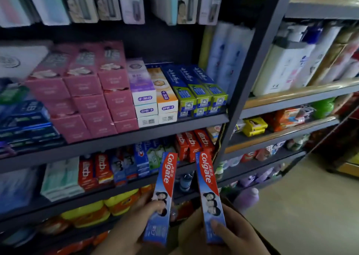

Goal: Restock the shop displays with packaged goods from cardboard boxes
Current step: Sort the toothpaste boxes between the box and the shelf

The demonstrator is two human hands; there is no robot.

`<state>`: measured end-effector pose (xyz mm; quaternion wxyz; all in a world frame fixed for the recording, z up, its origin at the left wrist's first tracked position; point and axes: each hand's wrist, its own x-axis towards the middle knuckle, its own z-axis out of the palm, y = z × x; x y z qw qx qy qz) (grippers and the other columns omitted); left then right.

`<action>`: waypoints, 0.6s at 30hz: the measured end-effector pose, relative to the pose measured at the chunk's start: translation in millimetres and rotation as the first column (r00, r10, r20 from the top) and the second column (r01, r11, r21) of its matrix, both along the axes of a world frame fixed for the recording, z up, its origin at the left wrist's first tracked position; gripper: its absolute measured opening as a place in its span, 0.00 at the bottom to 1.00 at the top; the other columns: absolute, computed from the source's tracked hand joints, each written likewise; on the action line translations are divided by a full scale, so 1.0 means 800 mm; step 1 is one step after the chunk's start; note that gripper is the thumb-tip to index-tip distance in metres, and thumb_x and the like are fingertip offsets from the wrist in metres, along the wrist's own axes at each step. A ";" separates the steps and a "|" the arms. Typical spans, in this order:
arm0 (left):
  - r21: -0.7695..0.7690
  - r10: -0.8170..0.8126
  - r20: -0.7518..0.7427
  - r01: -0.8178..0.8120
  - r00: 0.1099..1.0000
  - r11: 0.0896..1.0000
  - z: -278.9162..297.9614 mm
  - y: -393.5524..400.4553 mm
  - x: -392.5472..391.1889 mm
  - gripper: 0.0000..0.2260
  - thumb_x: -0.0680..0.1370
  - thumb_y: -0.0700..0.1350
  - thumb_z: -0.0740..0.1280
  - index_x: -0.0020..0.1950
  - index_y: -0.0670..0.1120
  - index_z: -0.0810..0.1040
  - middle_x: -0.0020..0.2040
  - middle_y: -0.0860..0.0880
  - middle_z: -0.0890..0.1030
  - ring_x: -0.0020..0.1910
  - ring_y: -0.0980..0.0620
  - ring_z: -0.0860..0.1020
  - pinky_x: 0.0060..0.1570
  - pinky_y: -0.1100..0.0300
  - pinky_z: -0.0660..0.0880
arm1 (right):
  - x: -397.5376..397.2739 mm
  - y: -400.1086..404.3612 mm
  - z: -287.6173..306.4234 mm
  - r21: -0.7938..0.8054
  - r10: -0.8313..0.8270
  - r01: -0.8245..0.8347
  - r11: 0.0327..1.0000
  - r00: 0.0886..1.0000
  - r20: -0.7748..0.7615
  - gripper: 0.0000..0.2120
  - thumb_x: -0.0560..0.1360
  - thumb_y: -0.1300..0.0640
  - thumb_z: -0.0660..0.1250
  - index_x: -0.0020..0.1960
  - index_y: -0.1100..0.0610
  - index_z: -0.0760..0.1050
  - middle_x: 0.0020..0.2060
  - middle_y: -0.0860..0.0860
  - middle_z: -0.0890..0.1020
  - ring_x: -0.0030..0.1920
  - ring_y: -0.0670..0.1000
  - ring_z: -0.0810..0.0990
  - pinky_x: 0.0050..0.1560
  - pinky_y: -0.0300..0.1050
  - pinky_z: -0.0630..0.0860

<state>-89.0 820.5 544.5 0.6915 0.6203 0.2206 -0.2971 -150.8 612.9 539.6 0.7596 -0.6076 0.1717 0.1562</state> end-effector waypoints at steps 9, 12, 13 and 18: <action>0.093 0.116 -0.065 -0.109 0.991 0.990 -0.027 0.051 -0.043 0.03 0.78 0.34 0.62 0.47 0.39 0.74 0.34 0.41 0.80 0.32 0.45 0.78 0.24 0.62 0.73 | -0.008 0.034 -0.032 -0.009 0.110 -0.113 0.994 0.984 -0.138 0.39 0.41 0.44 0.82 0.51 0.52 0.79 0.46 0.52 0.86 0.51 0.59 0.83 0.60 0.61 0.75; 0.042 0.169 -0.073 -0.166 0.983 0.985 -0.031 0.072 -0.059 0.06 0.77 0.33 0.62 0.52 0.40 0.75 0.34 0.41 0.81 0.31 0.44 0.79 0.27 0.59 0.74 | -0.009 0.049 -0.034 -0.030 0.161 -0.168 0.985 0.974 -0.160 0.30 0.49 0.49 0.76 0.51 0.51 0.77 0.44 0.51 0.86 0.51 0.59 0.83 0.60 0.60 0.75; 0.033 0.191 -0.067 -0.190 0.979 0.981 -0.036 0.082 -0.065 0.08 0.77 0.33 0.62 0.55 0.40 0.75 0.37 0.41 0.81 0.33 0.44 0.79 0.27 0.59 0.73 | -0.009 0.054 -0.035 -0.041 0.173 -0.183 0.982 0.970 -0.167 0.28 0.52 0.50 0.76 0.52 0.51 0.77 0.44 0.51 0.86 0.51 0.59 0.82 0.60 0.61 0.76; -0.090 0.277 -0.021 -0.278 0.961 0.956 -0.037 0.114 -0.095 0.14 0.77 0.35 0.64 0.61 0.48 0.73 0.48 0.42 0.82 0.44 0.42 0.80 0.38 0.54 0.75 | -0.008 0.085 -0.043 -0.023 0.265 -0.272 0.962 0.951 -0.160 0.15 0.68 0.60 0.71 0.54 0.52 0.76 0.43 0.51 0.86 0.45 0.56 0.84 0.48 0.54 0.81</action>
